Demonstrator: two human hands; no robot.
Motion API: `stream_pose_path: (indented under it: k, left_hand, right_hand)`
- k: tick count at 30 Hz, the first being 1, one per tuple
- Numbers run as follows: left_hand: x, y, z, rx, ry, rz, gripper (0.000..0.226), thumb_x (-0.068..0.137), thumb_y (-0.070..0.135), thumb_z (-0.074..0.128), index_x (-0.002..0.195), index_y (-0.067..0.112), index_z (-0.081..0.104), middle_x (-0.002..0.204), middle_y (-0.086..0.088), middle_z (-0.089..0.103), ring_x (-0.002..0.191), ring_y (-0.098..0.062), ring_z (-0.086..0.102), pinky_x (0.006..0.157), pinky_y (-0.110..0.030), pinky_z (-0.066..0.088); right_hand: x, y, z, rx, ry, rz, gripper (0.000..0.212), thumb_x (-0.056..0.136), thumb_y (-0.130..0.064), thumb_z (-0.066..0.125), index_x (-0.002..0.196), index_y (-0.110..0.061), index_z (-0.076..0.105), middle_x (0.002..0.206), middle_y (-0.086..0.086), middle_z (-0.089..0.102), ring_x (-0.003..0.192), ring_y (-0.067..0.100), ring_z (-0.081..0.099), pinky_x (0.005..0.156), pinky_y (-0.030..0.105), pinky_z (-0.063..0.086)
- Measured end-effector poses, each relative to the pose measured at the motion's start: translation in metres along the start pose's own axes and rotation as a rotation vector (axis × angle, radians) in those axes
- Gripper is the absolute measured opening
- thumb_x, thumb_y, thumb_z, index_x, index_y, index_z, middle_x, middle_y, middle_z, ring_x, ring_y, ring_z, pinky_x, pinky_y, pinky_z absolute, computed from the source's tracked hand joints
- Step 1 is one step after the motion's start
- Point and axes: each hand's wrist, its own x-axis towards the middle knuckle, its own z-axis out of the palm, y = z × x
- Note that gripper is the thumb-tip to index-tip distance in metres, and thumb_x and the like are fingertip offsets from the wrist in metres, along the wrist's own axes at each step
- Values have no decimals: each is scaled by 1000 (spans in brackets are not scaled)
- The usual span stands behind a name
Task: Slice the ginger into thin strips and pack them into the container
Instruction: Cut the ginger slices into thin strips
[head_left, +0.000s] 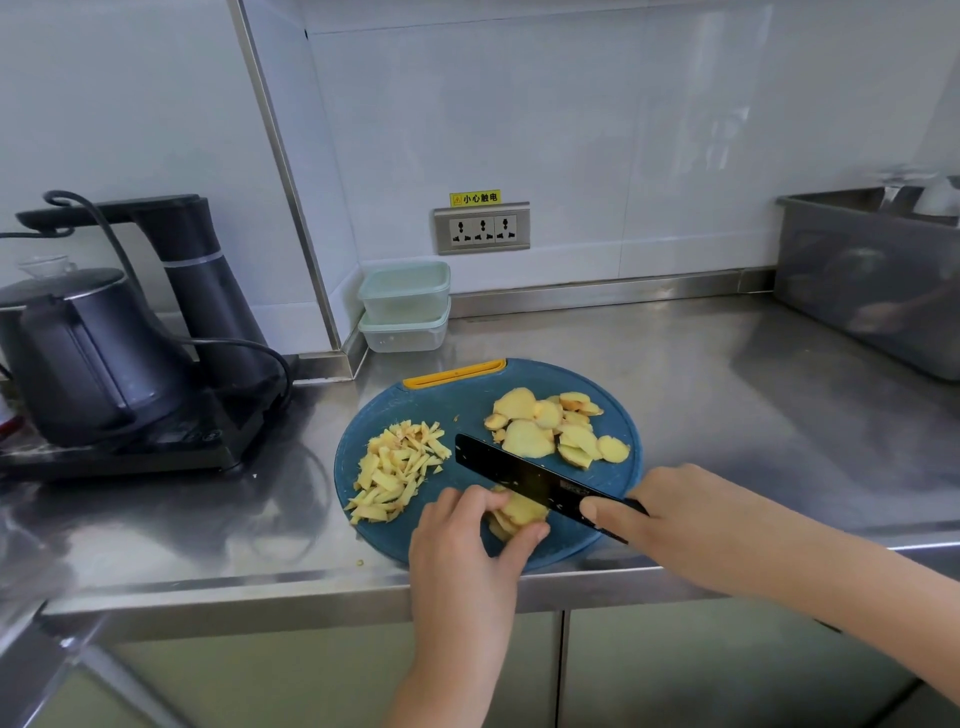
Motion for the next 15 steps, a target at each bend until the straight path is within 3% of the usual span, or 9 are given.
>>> stream_pose_path:
  k: [9,13,15]
  left_hand:
    - [-1,-1,3,41,35,9,32,65,41,80,90,25,68,80,17,54,80,-10,50,68,-34,49]
    - [-2,-1,2,36,51,13,33,65,42,78,90,24,69,80,17,54,80,-9,51,67,-33,49]
    - [-2,-2,3,32,54,24,34,66,45,75,91,23,70,80,16,55,80,-10,51,66,-32,49]
  right_hand:
    - [-3,0,-6,0,-28,-8,55,97,-58,23,65,-19,46,67,-5,48,57,6,42,57,18,36]
    - [-3,-4,-6,30,-69,-33,45,99,-53,28,64,-27,41,62,-4,41,54,11,38,54,24,34]
    - [-1,-3,-6,-7,-73,-47,43,100,-52,28,65,-29,39,64,-4,40,57,13,41,60,28,37]
